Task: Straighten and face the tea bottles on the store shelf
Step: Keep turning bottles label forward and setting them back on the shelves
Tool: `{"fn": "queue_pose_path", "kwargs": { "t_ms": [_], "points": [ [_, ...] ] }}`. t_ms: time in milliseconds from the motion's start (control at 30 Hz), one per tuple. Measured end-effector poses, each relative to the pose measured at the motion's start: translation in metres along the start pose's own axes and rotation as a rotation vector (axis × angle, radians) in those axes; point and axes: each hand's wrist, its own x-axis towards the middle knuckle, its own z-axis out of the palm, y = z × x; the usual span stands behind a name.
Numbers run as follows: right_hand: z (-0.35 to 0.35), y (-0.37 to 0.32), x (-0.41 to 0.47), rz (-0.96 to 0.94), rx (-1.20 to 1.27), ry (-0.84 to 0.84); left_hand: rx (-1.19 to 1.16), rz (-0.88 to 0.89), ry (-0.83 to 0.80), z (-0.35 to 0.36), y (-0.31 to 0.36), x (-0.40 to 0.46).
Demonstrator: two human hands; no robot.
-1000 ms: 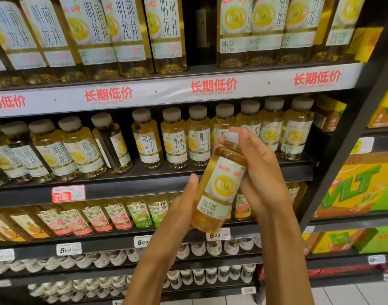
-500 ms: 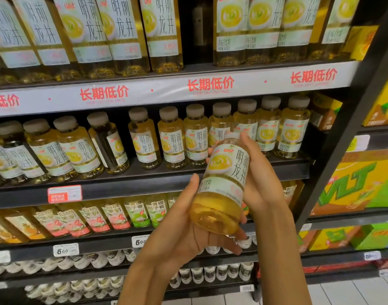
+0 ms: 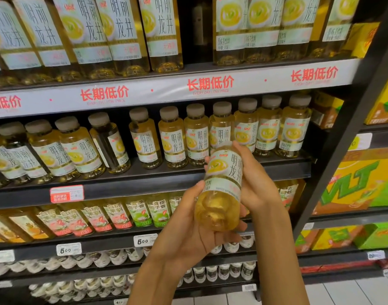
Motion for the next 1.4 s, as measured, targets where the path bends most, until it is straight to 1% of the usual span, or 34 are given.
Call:
{"fn": "queue_pose_path", "kwargs": {
  "t_ms": [133,200,367,433,533,633,700,767,833,933,1033,1100,1300,1400],
  "points": [
    [0.002,-0.004,-0.009,-0.208,-0.045,-0.098,0.089,0.019,0.055,0.0,-0.005,0.001],
    [0.004,-0.005,-0.014,-0.281,-0.094,-0.118,0.154,0.041,0.083,0.0,-0.007,0.001],
    [0.01,-0.01,-0.026,-0.403,-0.23,-0.113,0.463,0.169,0.237,-0.002,-0.006,0.001],
    [0.013,-0.009,-0.029,-0.445,-0.224,-0.116,0.582,0.211,0.235,-0.003,-0.005,0.0],
    [0.015,-0.007,-0.031,-0.517,-0.172,-0.15,0.671,0.249,0.221,-0.004,-0.003,0.002],
    [0.014,-0.008,-0.032,-0.593,-0.172,-0.23,0.766,0.258,0.167,-0.008,-0.003,0.004],
    [0.013,-0.009,-0.033,-0.64,-0.249,-0.303,0.794,0.273,0.174,-0.012,-0.005,0.006],
    [0.012,-0.011,-0.035,-0.652,-0.354,-0.384,0.779,0.319,0.207,-0.017,-0.007,0.008],
    [0.009,-0.015,-0.038,-0.622,-0.464,-0.459,0.76,0.381,0.242,-0.02,-0.008,0.009],
    [0.005,-0.02,-0.043,-0.586,-0.608,-0.552,0.803,0.477,0.284,-0.023,-0.002,0.007],
    [0.002,-0.02,-0.047,-0.578,-0.616,-0.676,0.911,0.553,0.322,-0.024,0.007,0.004],
    [0.002,-0.019,-0.047,-0.585,-0.615,-0.727,0.961,0.574,0.334,-0.024,0.009,0.004],
    [0.002,-0.017,-0.042,-0.577,-0.537,-0.686,0.934,0.524,0.289,-0.021,0.006,0.004],
    [0.005,-0.015,-0.039,-0.556,-0.435,-0.653,0.891,0.479,0.231,-0.022,0.004,0.004]
  ]
}}
